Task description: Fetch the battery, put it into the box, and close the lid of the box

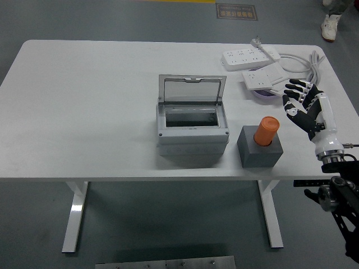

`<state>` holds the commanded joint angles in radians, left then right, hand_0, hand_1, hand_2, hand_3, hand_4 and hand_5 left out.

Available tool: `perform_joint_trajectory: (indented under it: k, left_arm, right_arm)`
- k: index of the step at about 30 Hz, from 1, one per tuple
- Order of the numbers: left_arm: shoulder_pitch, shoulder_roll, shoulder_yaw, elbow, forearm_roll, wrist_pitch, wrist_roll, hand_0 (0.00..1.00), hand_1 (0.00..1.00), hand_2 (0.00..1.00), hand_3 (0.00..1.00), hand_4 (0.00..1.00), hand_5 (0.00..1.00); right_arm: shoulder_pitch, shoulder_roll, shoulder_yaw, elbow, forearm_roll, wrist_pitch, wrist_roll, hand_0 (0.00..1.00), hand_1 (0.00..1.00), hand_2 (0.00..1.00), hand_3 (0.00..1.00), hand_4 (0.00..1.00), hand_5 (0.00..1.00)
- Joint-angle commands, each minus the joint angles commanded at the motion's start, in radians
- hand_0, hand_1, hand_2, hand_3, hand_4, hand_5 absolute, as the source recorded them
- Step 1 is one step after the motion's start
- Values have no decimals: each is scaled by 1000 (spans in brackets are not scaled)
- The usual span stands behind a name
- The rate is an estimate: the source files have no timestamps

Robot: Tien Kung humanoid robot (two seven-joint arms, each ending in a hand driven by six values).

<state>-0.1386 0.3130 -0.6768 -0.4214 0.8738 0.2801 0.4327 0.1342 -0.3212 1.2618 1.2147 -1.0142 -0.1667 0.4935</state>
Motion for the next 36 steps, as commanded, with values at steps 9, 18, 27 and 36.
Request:
perform_joint_trajectory:
  k: [9,18,27,36]
  left_arm:
    - [-4,-3,-3,1,7,-2,0,632,698,573,541,500,2]
    - [-6,-1,-7,2,20,1,0,632,698,573,541,500,2]
    - [-4,-1,-5,3,24,4,0,632,698,573,541,500,2]
    - [-5,-1,-5,3,27,3,-2,632,698,573,541,500,2]
  right_arm:
    - [0,-32,-100,16,43,7,-5,737,665,674,678,638,2]
    - [12,-38,-139,-1,40,10,-7,739,665,674,679,653,2]
    - [40,-38,-137,-28,22,9,-5,739,665,674,681,668,2]
    - [37,-41,-157,-52,2,3,-2,738,671,682,693,695,2]
